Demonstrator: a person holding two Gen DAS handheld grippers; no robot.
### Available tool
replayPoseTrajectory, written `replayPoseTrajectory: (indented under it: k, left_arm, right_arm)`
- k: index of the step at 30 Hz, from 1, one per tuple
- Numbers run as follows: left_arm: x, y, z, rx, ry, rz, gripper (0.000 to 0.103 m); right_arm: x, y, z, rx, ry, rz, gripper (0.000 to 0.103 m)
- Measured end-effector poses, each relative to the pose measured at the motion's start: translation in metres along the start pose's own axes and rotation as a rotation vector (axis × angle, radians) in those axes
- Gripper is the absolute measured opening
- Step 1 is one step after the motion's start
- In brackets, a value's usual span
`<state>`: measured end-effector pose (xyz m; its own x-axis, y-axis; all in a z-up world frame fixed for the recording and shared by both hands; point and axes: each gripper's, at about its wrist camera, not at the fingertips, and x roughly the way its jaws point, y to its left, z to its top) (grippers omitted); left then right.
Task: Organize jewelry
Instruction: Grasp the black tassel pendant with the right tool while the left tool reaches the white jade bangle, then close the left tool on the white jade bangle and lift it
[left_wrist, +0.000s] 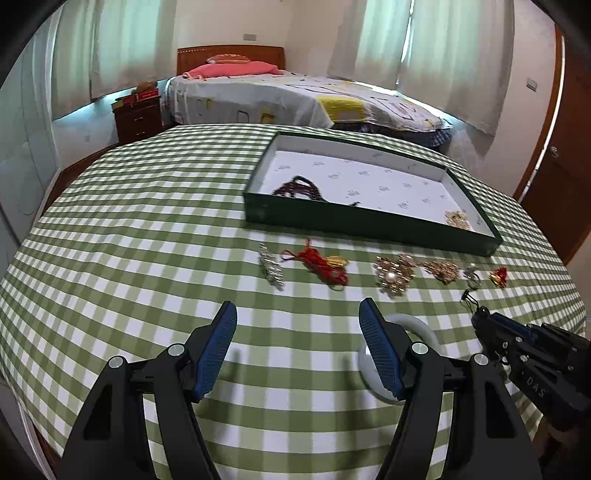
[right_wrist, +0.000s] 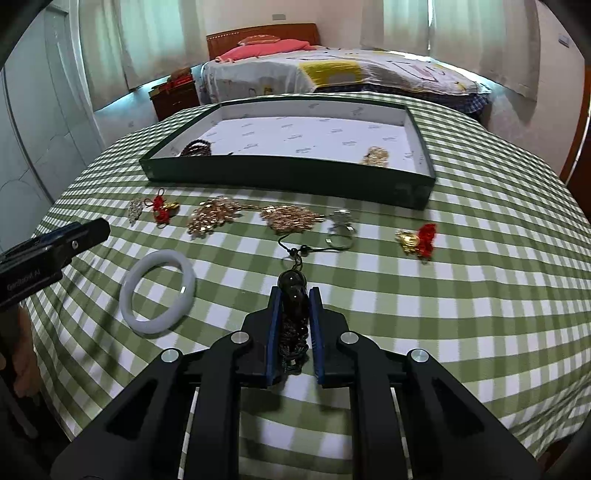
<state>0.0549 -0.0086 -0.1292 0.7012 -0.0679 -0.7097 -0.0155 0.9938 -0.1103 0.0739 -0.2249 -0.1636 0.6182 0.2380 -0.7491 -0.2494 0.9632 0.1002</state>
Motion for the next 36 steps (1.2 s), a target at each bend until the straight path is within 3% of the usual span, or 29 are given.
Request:
replayPoseTrajectory:
  k: [6,9,13,26,30,32,36]
  left_arm:
    - [0.000,-0.020,-0.004,0.022,0.011,-0.041,0.067]
    - [-0.001,-0.030,-0.006,0.034,0.012,-0.063,0.075]
    - [0.002,-0.048,-0.010,0.076,0.013,-0.088,0.075]
    - [0.031,-0.068,-0.022,0.141,0.092,-0.080,0.078]
    - [0.031,-0.067,-0.024,0.156,0.084,-0.079,0.078]
    - [0.030,-0.069,-0.025,0.174,0.077,-0.067,0.069]
    - [0.028,-0.068,-0.025,0.185,0.072,-0.074,0.068]
  right_arm:
    - [-0.009,-0.014,-0.003,0.021,-0.010,-0.021,0.015]
    - [-0.014,-0.021,-0.005,0.035,-0.020,-0.025,0.015]
    - [-0.016,-0.028,-0.006,0.057,-0.030,-0.019,0.015]
    - [-0.016,-0.028,-0.007,0.068,-0.030,-0.006,0.015]
    - [-0.014,-0.028,-0.007,0.068,-0.026,-0.005,0.015]
    - [-0.013,-0.027,-0.007,0.068,-0.023,-0.005,0.015]
    - [-0.013,-0.026,-0.008,0.068,-0.023,-0.005,0.015]
